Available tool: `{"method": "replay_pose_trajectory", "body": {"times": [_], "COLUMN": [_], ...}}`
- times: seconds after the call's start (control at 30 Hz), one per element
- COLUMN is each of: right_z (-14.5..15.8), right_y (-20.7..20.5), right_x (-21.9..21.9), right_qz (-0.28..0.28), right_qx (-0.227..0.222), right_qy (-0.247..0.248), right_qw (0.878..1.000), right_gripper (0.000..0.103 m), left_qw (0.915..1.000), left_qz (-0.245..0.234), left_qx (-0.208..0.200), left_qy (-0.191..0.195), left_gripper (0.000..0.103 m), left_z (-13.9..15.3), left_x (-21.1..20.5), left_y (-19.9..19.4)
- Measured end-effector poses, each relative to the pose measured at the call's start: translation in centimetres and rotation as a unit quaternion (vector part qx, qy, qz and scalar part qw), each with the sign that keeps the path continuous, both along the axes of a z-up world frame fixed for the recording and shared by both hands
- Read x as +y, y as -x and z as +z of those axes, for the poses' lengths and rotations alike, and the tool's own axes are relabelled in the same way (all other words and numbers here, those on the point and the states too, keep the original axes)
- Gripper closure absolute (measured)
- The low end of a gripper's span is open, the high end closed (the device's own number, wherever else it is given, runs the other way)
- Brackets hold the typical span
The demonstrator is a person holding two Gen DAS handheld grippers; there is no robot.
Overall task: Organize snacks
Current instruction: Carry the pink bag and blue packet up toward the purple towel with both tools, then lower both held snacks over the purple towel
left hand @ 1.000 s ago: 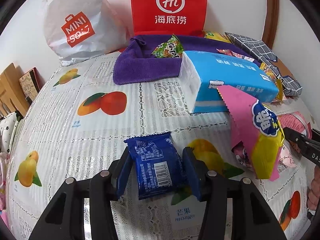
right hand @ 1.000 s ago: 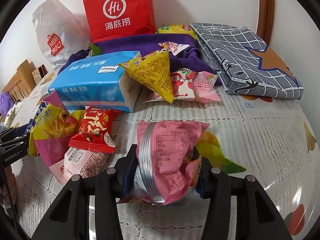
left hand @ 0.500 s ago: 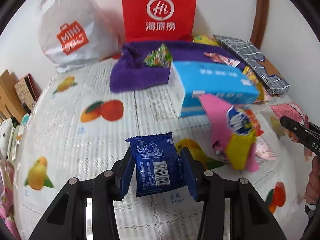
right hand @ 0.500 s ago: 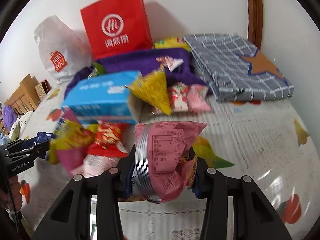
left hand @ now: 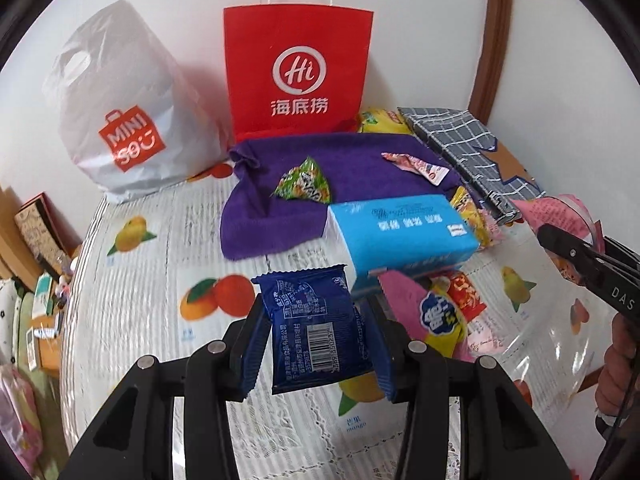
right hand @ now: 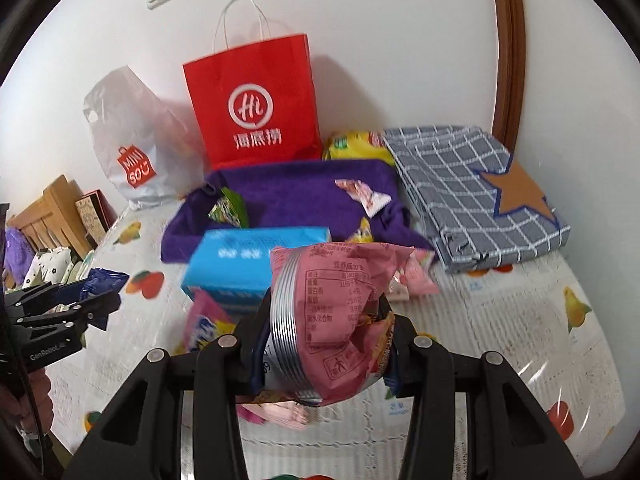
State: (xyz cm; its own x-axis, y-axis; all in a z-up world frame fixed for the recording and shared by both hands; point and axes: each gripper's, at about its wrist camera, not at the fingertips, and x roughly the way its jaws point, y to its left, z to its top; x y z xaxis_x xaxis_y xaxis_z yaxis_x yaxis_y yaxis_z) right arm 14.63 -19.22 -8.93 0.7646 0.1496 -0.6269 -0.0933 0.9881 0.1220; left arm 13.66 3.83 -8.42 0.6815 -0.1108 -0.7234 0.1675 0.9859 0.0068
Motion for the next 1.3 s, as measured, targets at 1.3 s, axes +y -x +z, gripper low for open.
{"method": "replay_pose_trajectory", "body": {"times": [1.3], "right_z": [4.4], "right_y": [1.0], "right_x": [-8.9], "right_qz": [0.08], "right_qx": [-0.039], "right_qy": [0.046], "right_qw": [0.995], "right_gripper": [0.059], "left_qw": [0.9967], "left_qz": [0.053], "left_qx": [-0.035], "left_qy": [0.051], "left_gripper": [0.059], "left_z": [6.9], "left_x": [-12.3], "left_y": [0.1]}}
